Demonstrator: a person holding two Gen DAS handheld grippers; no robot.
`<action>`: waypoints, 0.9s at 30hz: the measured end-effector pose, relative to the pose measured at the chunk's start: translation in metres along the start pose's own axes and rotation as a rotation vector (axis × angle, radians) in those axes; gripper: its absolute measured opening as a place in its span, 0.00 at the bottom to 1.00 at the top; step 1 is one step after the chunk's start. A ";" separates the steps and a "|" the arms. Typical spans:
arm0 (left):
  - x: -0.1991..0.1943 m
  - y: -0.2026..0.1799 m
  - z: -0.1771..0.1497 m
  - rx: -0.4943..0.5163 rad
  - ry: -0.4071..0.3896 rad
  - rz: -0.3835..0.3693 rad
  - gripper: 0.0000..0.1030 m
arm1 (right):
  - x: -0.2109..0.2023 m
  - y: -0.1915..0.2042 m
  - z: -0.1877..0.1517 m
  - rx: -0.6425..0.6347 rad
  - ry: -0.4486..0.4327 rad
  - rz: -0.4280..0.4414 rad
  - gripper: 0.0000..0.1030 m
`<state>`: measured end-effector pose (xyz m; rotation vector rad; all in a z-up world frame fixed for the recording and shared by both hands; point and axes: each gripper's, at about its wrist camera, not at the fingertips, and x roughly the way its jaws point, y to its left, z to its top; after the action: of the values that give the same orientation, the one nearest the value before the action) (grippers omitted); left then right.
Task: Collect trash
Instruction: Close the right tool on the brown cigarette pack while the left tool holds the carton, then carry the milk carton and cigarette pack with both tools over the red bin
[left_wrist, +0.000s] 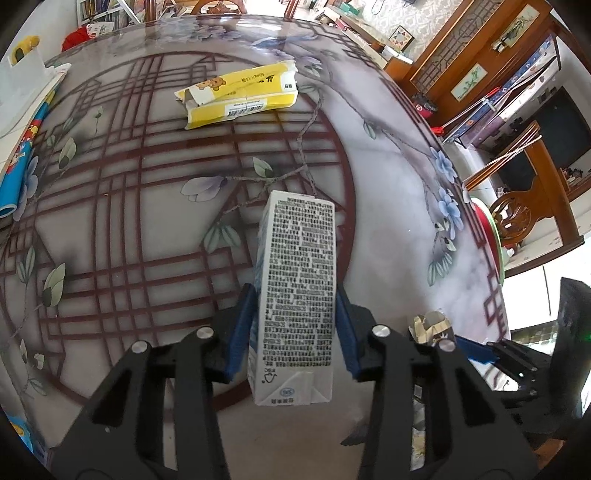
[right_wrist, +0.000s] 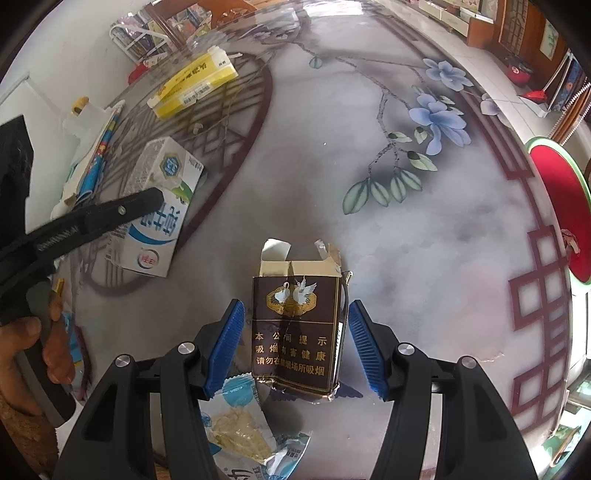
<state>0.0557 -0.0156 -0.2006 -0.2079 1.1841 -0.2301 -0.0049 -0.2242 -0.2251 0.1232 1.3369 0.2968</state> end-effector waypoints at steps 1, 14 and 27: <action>-0.003 -0.001 0.000 0.001 -0.010 -0.009 0.39 | 0.003 0.000 0.000 -0.005 0.007 0.001 0.53; -0.051 -0.033 0.017 0.036 -0.132 -0.087 0.39 | -0.035 -0.007 0.014 0.012 -0.133 0.040 0.47; -0.065 -0.070 0.029 0.098 -0.169 -0.128 0.39 | -0.074 -0.057 0.024 0.131 -0.240 0.019 0.47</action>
<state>0.0545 -0.0634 -0.1131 -0.2130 0.9901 -0.3748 0.0116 -0.2981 -0.1645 0.2733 1.1170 0.2033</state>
